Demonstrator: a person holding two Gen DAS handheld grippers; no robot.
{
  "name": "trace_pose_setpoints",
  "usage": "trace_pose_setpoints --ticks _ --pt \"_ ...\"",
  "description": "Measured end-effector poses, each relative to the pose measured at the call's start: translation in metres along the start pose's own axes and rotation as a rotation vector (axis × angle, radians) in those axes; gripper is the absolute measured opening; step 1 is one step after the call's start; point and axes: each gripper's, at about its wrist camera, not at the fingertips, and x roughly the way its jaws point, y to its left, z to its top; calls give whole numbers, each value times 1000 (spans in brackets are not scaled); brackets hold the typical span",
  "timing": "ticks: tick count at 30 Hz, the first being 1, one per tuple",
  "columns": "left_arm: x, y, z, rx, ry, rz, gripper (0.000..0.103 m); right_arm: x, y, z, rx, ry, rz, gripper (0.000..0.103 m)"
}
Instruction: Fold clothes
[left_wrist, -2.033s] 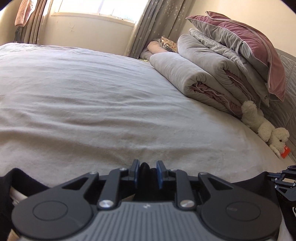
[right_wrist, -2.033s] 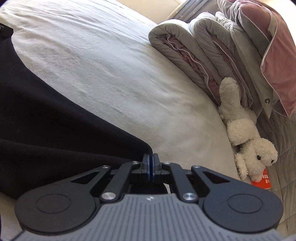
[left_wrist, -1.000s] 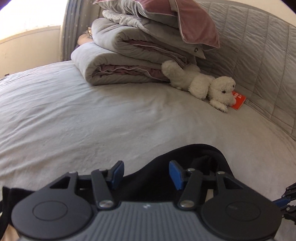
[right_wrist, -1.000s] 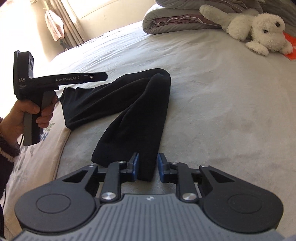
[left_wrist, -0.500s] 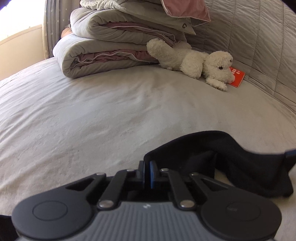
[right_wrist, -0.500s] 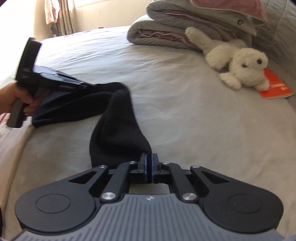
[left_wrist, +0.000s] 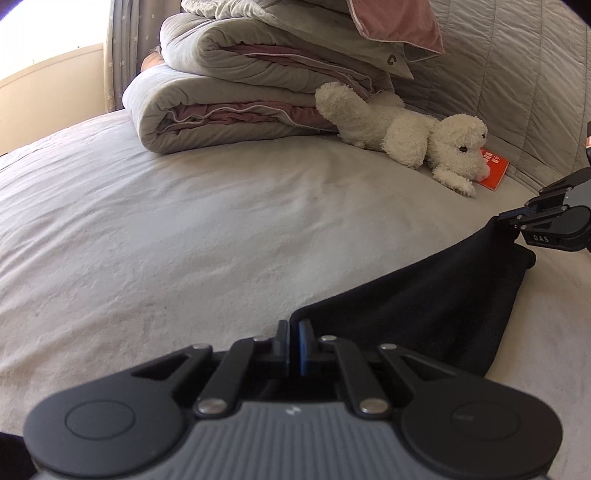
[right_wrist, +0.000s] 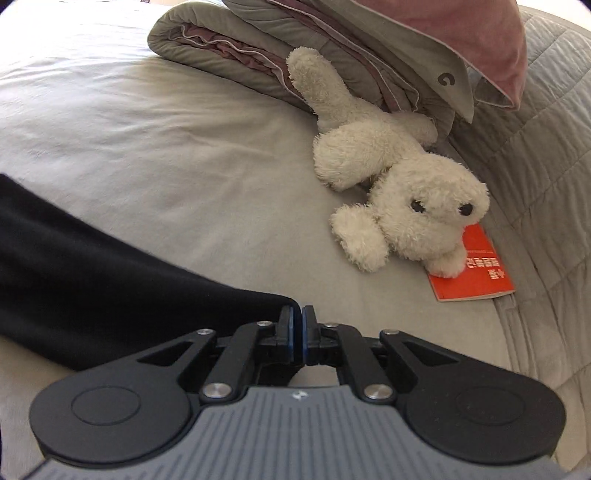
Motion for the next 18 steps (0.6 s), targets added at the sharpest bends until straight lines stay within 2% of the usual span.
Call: trace_pose_setpoints --ticks 2,4,8,10,13,18 --pt "0 -4 0 13 -5 15 6 13 -1 -1 50 20 19 6" --pt "-2 -8 2 23 -11 26 13 15 -4 -4 95 6 29 11" --pt "-23 -19 5 35 -73 -24 18 -11 -39 -20 319 -54 107 32" --pt "-33 -29 4 57 -100 -74 18 -23 -58 -32 439 -71 152 33" --pt "-43 -47 -2 104 -111 -174 18 -31 -80 -55 608 -41 258 33" --pt "-37 -79 -18 243 -49 -266 18 -28 -90 -86 879 -8 467 33"
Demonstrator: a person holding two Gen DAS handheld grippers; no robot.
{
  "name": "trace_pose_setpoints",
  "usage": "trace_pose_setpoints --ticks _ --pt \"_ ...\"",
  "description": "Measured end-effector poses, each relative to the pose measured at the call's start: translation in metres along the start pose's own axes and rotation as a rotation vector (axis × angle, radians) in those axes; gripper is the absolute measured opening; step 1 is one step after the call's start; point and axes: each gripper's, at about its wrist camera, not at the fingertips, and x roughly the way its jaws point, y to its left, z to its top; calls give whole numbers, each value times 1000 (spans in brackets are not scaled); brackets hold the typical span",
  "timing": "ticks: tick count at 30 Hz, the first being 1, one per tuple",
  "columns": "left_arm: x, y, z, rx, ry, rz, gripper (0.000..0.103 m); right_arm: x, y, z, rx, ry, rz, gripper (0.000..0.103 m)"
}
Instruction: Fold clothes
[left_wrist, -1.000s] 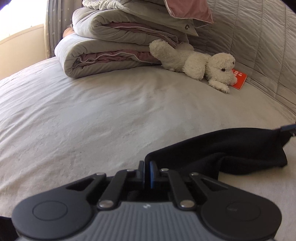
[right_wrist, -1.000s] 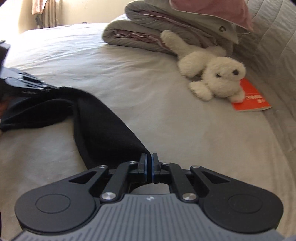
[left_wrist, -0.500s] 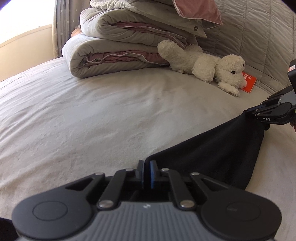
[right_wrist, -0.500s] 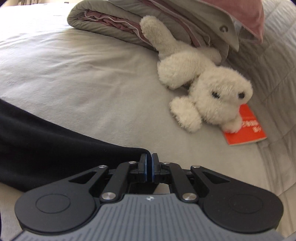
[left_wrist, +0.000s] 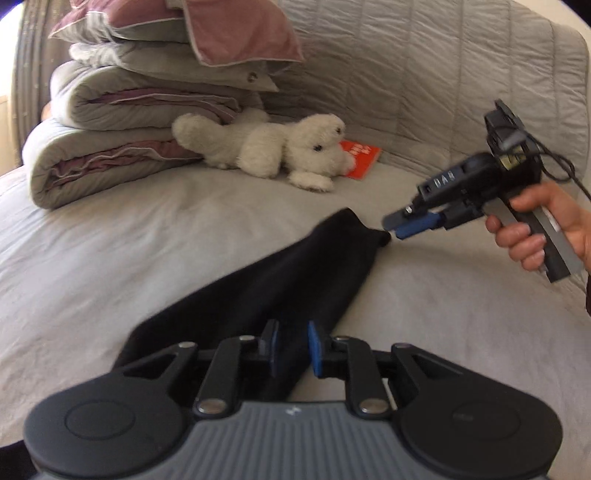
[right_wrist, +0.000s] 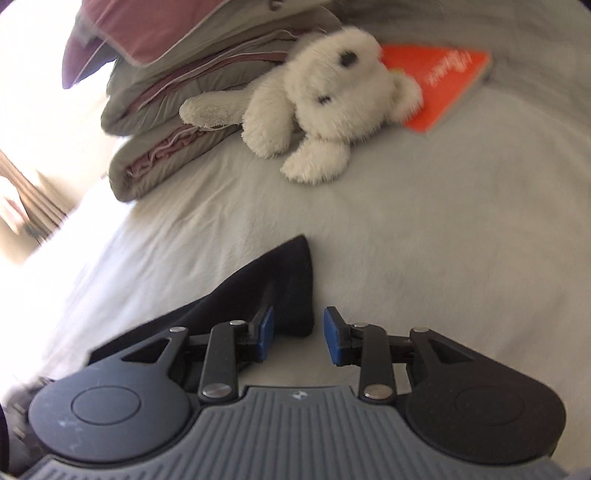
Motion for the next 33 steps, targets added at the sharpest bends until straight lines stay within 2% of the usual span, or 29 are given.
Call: trace_pose_setpoints --ticks 1,3,6,8,9,12,15,16,20,22,23,24,26,30,33 --pt "4 -6 -2 28 16 -9 18 3 -4 -2 51 7 41 33" --pt "13 -15 -7 87 39 36 20 10 -11 -6 146 20 95 34" --pt "20 -28 -13 167 40 94 20 20 -15 -10 221 -32 114 34" --pt "21 -34 -12 197 33 119 7 24 -17 -11 258 -68 145 32" --pt "21 -36 -11 206 24 128 5 25 -16 -11 255 -77 147 14" --pt "7 -38 -7 187 -46 87 5 12 -6 -10 151 -145 68 13" --pt "3 -37 -5 157 -25 4 5 -8 5 -11 8 -207 -15 13" --pt "7 -37 -7 158 6 -18 6 -7 7 -14 -33 -183 -45 13" --pt "13 -39 -16 180 24 -23 10 2 7 -29 -175 -98 -149 14" --pt "7 -34 -13 131 12 -58 22 -1 0 -35 -190 -118 -136 19" --pt "3 -30 -12 107 2 -73 25 -3 -3 -36 -183 -127 -131 25" --pt "-2 -26 -10 92 -12 -72 30 -6 -4 -34 -180 -137 -127 33" --pt "-10 -17 -8 64 -37 -65 35 -8 -3 -30 -193 -160 -132 39" --pt "-16 13 -3 16 -47 38 38 -6 1 -17 -221 -198 -121 42" --pt "-17 41 -1 -30 -21 134 38 12 4 -4 -254 -184 -100 42"
